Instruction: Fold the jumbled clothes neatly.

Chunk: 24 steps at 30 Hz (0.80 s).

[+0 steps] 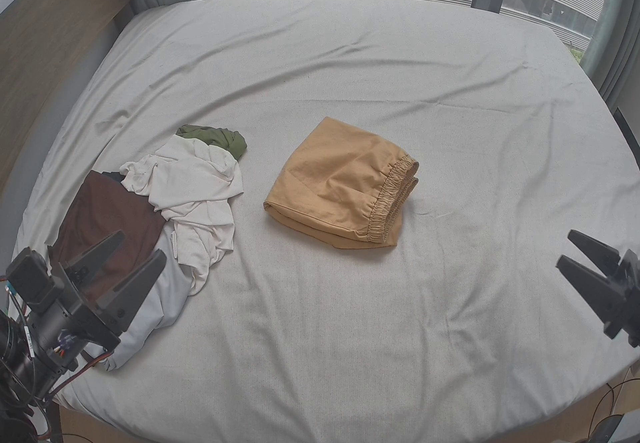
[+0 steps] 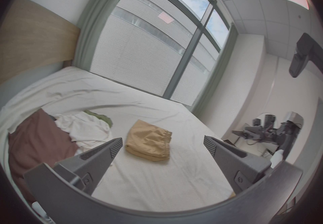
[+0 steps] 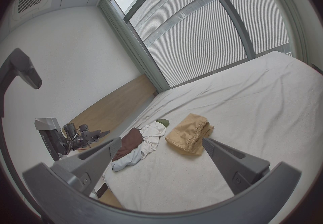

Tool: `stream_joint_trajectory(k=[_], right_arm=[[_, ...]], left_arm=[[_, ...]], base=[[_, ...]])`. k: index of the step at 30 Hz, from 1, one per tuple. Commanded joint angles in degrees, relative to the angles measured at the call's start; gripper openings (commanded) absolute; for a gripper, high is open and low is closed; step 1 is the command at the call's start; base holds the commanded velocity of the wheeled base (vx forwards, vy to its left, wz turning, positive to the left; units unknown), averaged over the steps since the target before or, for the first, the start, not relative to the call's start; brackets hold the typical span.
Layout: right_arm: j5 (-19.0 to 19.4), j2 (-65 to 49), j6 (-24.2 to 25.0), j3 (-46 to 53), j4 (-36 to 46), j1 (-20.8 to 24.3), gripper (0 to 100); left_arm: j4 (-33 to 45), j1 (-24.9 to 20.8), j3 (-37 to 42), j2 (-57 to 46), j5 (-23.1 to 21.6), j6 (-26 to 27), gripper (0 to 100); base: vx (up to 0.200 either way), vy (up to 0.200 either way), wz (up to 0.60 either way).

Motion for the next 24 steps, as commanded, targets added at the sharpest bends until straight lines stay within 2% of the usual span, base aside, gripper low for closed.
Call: stream_joint_trajectory(k=[1,12,17,18,20,24], right_arm=[[-0.1,-20.5,-0.5,-0.6,13.9,-6.8,100],[0.2,-37.9,-0.7,3.0,25.6,-17.3,100],[0.2,-45.0,-0.6,5.8,30.3,-18.2,100],[-0.4,-46.5,-0.4,8.5,31.1,-18.3,100],[-1.4,-46.3,-0.4,10.5,29.4,-18.3,100],[-7.3,-46.3,0.5,10.5,34.1,-18.4,100]], left_arm=[[10.9,2.8,1.5,-11.3,4.7,1.1,100],[29.7,10.2,1.5,-28.3,4.3,1.4,100],[35.8,13.5,1.5,-35.6,4.0,2.3,100],[40.1,15.1,1.5,-39.8,3.6,2.6,100],[43.4,16.6,1.5,-42.9,2.4,3.2,100],[50.8,21.9,1.5,-50.1,-1.6,4.9,100]], base=[[0.000,0.000,0.00],[0.000,0.000,0.00],[0.000,0.000,0.00],[0.000,0.000,0.00],[0.000,0.000,0.00],[0.000,0.000,0.00]])
